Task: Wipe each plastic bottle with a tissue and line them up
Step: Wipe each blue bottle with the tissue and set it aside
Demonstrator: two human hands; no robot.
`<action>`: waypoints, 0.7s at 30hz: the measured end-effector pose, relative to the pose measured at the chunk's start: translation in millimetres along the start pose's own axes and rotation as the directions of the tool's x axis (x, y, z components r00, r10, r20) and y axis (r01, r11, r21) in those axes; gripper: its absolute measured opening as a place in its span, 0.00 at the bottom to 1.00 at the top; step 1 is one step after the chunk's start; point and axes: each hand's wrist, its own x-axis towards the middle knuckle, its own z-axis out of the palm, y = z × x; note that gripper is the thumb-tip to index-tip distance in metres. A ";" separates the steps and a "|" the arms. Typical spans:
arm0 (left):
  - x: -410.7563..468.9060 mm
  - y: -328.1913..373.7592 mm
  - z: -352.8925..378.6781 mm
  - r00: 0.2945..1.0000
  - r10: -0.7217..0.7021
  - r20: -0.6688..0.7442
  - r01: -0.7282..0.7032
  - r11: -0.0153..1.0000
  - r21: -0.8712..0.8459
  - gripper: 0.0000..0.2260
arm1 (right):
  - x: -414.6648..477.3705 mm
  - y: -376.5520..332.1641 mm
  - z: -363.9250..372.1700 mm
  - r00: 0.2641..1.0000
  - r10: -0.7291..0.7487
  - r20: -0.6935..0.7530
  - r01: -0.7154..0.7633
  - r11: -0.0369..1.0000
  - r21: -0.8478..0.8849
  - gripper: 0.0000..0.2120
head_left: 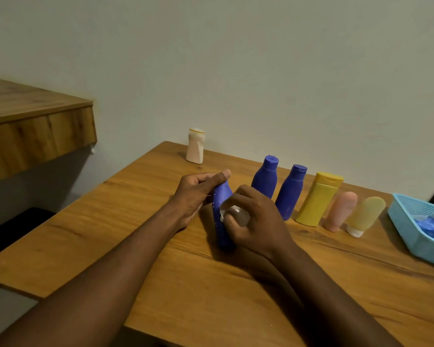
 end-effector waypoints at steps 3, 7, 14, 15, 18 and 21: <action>1.8 -1.0 0.1 0.999 -0.012 -0.043 0.012 1.000 -0.013 0.20 | -9.4 -5.7 -4.8 0.990 -0.018 0.143 0.030 0.996 -0.085 0.09; 0.9 0.7 -0.1 0.997 -0.031 -0.074 0.031 0.999 0.007 0.23 | -6.3 -6.9 -6.9 0.984 -0.017 0.179 0.024 0.999 -0.034 0.12; -3.8 4.2 3.7 0.998 -0.058 0.010 0.057 0.997 0.044 0.18 | 8.9 2.4 -0.5 0.998 0.008 -0.064 -0.013 0.997 -0.075 0.13; -4.1 4.8 4.1 0.998 -0.062 0.026 0.061 0.997 0.041 0.18 | 11.5 3.9 0.6 0.995 0.009 -0.097 -0.017 0.997 -0.074 0.13; -5.9 5.6 3.5 0.992 -0.079 0.098 0.076 0.997 0.033 0.18 | 14.7 7.3 2.2 0.986 0.025 -0.164 -0.033 0.998 -0.048 0.13; -7.0 6.6 1.0 0.989 -0.069 0.128 0.064 0.997 0.045 0.18 | 12.6 9.4 0.9 0.985 0.026 -0.169 -0.030 0.999 -0.019 0.12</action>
